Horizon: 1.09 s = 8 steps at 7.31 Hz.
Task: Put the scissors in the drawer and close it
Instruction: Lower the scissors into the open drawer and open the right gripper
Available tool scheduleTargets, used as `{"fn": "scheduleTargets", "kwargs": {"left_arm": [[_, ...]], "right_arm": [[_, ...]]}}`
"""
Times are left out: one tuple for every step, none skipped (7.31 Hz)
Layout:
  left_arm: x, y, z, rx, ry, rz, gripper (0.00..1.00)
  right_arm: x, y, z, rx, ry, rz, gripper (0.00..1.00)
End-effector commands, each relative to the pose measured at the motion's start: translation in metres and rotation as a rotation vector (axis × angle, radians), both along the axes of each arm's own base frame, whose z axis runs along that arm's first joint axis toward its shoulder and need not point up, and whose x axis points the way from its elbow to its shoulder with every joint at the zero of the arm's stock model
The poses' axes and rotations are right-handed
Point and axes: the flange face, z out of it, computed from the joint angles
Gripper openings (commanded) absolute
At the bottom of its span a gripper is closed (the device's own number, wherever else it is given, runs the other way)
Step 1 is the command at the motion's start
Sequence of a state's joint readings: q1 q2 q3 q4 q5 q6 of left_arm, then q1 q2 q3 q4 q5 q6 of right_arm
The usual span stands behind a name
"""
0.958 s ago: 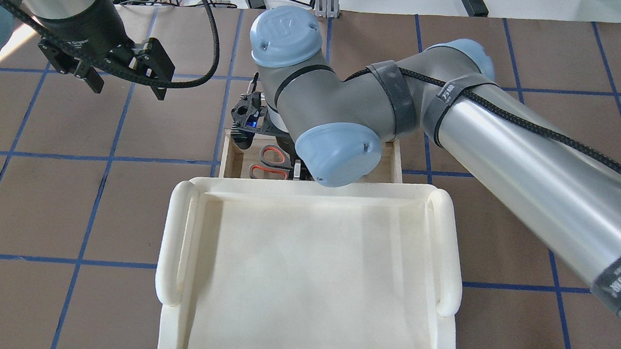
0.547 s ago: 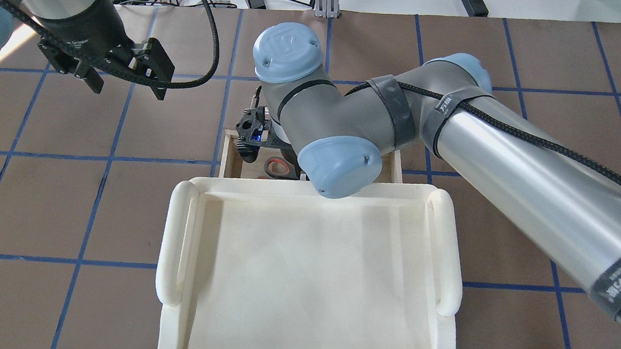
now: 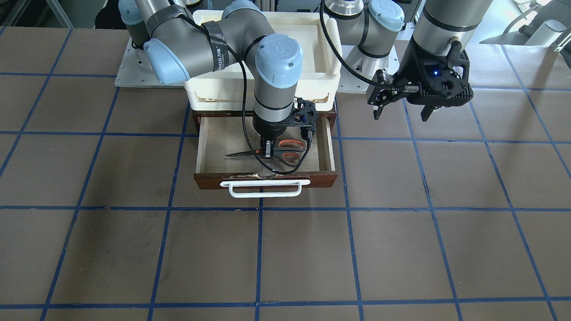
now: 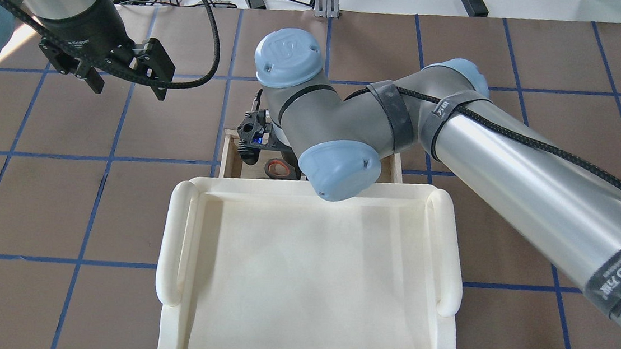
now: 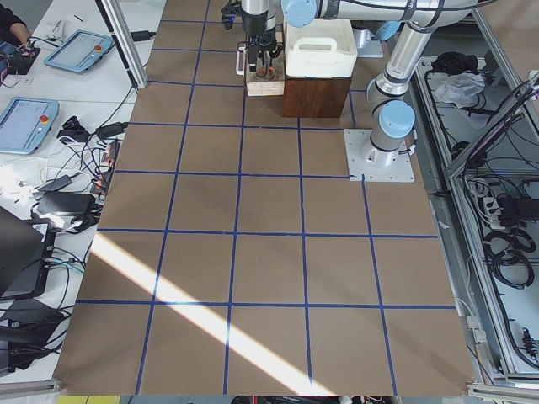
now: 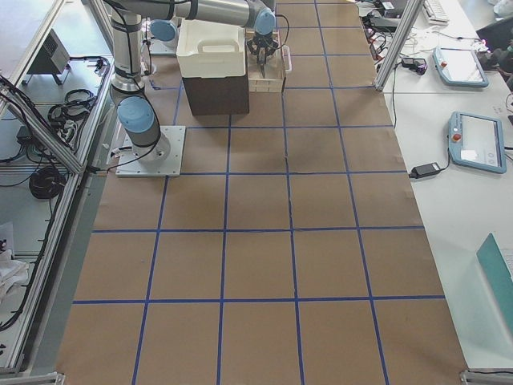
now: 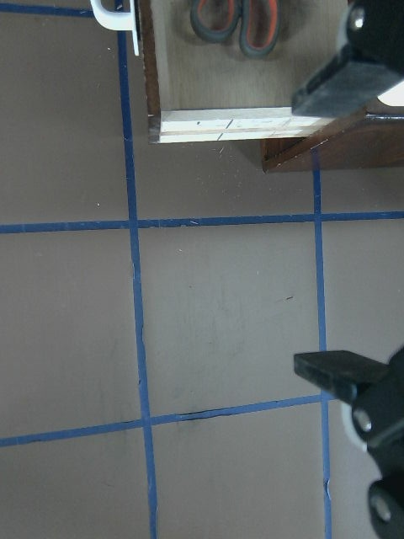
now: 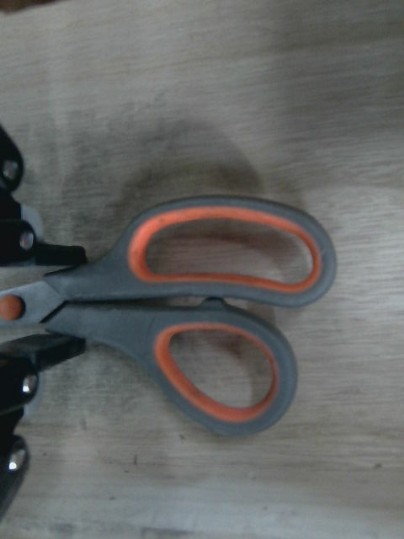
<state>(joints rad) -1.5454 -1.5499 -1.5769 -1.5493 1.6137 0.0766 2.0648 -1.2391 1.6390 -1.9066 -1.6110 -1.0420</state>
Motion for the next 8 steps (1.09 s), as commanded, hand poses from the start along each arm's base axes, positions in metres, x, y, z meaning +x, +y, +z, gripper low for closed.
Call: {"fn": "scheduleTargets", "kwargs": {"left_arm": [[0.000,0.000,0.000,-0.001,-0.002,0.001,1.00],[0.000,0.000,0.000,0.001,-0.002,-0.001,1.00],[0.000,0.000,0.000,0.001,-0.002,-0.001,1.00],[0.000,0.000,0.000,0.001,0.000,-0.001,1.00],[0.000,0.000,0.000,0.001,0.000,-0.001,1.00],[0.000,-0.001,-0.002,0.004,0.000,-0.001,1.00],[0.000,-0.001,-0.002,0.004,0.000,-0.001,1.00],[0.000,-0.001,-0.002,0.004,0.000,-0.001,1.00]], "right_arm": [[-0.001,0.001,-0.005,0.004,0.003,0.001,0.00],[-0.001,0.001,-0.005,0.003,0.005,0.001,0.00],[-0.001,0.001,-0.006,0.005,0.004,0.000,0.00],[0.000,0.000,-0.009,0.007,0.003,0.000,0.00],[0.002,-0.003,-0.013,-0.002,-0.003,-0.002,0.00],[0.003,-0.004,-0.017,0.003,-0.005,-0.004,0.10],[0.003,-0.003,-0.017,0.004,-0.008,-0.004,0.27],[0.003,-0.003,-0.017,0.009,-0.013,-0.005,0.47]]}}
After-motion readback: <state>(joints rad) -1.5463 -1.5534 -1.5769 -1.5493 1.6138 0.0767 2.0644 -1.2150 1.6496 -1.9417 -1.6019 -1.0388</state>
